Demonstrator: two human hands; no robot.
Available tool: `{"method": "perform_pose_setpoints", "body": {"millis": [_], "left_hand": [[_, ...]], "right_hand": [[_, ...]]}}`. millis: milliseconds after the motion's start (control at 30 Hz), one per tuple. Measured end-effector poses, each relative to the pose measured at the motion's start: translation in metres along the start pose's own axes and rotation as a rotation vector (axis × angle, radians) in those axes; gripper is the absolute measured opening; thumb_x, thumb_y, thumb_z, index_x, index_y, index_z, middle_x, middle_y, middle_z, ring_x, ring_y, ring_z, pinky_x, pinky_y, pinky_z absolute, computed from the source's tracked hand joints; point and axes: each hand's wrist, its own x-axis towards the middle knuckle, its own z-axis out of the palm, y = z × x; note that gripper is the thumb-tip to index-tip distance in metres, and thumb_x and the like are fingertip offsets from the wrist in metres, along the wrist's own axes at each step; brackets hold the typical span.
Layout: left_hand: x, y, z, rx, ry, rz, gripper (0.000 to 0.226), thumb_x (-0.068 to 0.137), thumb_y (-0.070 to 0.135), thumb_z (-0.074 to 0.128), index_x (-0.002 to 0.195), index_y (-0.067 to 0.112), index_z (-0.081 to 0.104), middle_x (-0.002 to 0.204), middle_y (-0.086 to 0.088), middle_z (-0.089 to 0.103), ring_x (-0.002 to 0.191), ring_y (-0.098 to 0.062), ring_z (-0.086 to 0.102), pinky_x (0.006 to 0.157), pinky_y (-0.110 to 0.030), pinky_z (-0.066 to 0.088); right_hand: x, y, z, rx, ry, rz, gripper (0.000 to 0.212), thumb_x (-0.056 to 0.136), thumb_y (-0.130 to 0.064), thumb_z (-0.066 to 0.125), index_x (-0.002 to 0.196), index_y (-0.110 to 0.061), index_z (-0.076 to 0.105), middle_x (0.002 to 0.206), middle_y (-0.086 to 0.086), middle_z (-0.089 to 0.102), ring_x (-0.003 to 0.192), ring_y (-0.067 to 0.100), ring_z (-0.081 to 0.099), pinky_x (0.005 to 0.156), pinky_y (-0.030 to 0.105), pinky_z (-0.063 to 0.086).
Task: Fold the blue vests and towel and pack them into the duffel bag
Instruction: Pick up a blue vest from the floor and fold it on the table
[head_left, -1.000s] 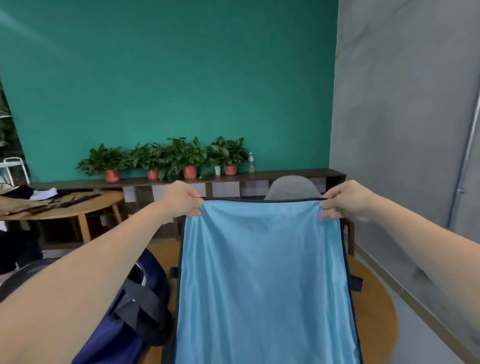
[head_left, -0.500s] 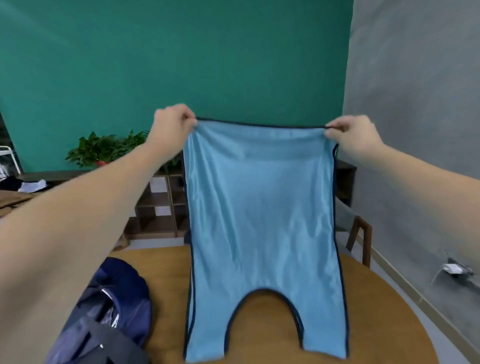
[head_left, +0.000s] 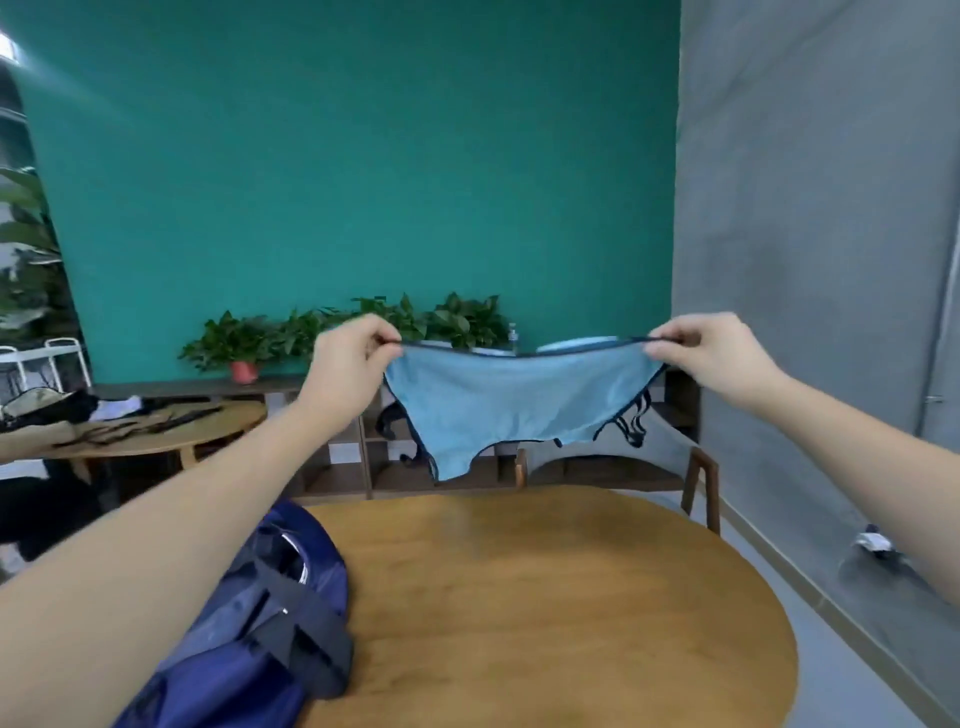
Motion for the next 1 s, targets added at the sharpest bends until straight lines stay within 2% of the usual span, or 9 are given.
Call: {"method": "perform_pose_setpoints", "body": {"millis": [133,200,367,467,600,733,833,900,1000], "left_hand": [[-0.118,-0.008,0.012,0.013,-0.226,-0.074,0.015,0.091,0.012,0.07,0.089,0.026,0.069,0.082,0.019,0.064,0.075,0.009,0.057,0.069,-0.001,0.038],[-0.173,-0.012,0.019,0.033,-0.347,-0.106,0.015,0.091,0.014,0.071,0.088,0.029,0.072,0.084,0.014,0.066,0.076,0.003,0.059,0.069,-0.004,0.039],[-0.263,-0.009,0.021,0.007,-0.517,-0.175,0.018,0.091,0.021,0.071,0.084,0.037,0.072,0.086,0.012,0.067,0.085,-0.008,0.059,0.083,-0.026,0.048],[-0.291,-0.005,0.015,-0.044,-0.548,-0.222,0.013,0.092,0.022,0.069,0.081,0.027,0.072,0.082,0.011,0.07,0.083,-0.01,0.063,0.081,-0.031,0.052],[-0.299,-0.001,0.007,-0.15,-0.566,-0.235,0.017,0.095,0.026,0.066,0.079,0.028,0.069,0.08,0.01,0.071,0.081,-0.013,0.066,0.078,-0.031,0.052],[-0.282,0.001,0.013,-0.241,-0.502,-0.248,0.011,0.095,0.027,0.067,0.086,0.031,0.073,0.087,0.018,0.073,0.087,-0.001,0.066,0.08,-0.019,0.05],[-0.263,-0.009,0.031,-0.24,-0.456,-0.253,0.008,0.096,0.028,0.067,0.093,0.03,0.074,0.092,0.021,0.073,0.092,0.0,0.065,0.082,-0.018,0.049],[-0.245,-0.019,0.049,-0.232,-0.423,-0.24,0.009,0.097,0.027,0.066,0.093,0.027,0.074,0.092,0.018,0.073,0.092,-0.002,0.065,0.082,-0.02,0.048],[-0.209,-0.036,0.081,-0.176,-0.401,-0.204,0.009,0.098,0.028,0.064,0.092,0.03,0.071,0.091,0.019,0.071,0.091,0.001,0.063,0.079,-0.017,0.045]], "right_hand": [[-0.098,0.023,0.004,-0.041,-0.225,0.137,0.005,0.085,-0.024,0.08,0.085,-0.02,0.079,0.08,-0.009,0.074,0.081,0.011,0.069,0.08,0.034,0.055],[-0.144,0.034,0.008,-0.048,-0.307,0.219,0.005,0.084,-0.025,0.081,0.08,-0.025,0.079,0.076,-0.007,0.075,0.078,0.016,0.07,0.08,0.04,0.055],[-0.231,0.049,0.017,-0.079,-0.391,0.296,0.012,0.083,-0.021,0.082,0.073,-0.027,0.078,0.072,-0.011,0.074,0.081,0.017,0.07,0.079,0.034,0.053],[-0.262,0.051,0.014,-0.046,-0.443,0.345,0.008,0.083,-0.021,0.082,0.076,-0.022,0.078,0.071,-0.004,0.074,0.071,0.014,0.067,0.076,0.037,0.057],[-0.275,0.047,0.0,0.039,-0.54,0.395,0.013,0.083,-0.024,0.083,0.085,-0.012,0.078,0.065,0.007,0.072,0.054,0.015,0.061,0.051,0.026,0.044],[-0.259,0.054,-0.005,0.024,-0.525,0.439,0.016,0.083,-0.027,0.082,0.091,-0.014,0.077,0.059,0.002,0.067,0.045,0.017,0.052,0.045,0.021,0.04],[-0.236,0.07,0.007,-0.032,-0.483,0.446,0.017,0.081,-0.034,0.082,0.088,-0.02,0.078,0.068,-0.002,0.072,0.054,0.015,0.059,0.05,0.02,0.047],[-0.215,0.083,0.02,-0.051,-0.439,0.435,0.014,0.079,-0.039,0.084,0.084,-0.026,0.079,0.079,-0.007,0.074,0.073,0.011,0.068,0.064,0.021,0.051],[-0.177,0.099,0.044,-0.055,-0.365,0.43,0.013,0.079,-0.041,0.083,0.078,-0.03,0.077,0.085,-0.012,0.072,0.085,0.008,0.066,0.075,0.027,0.051]]}}
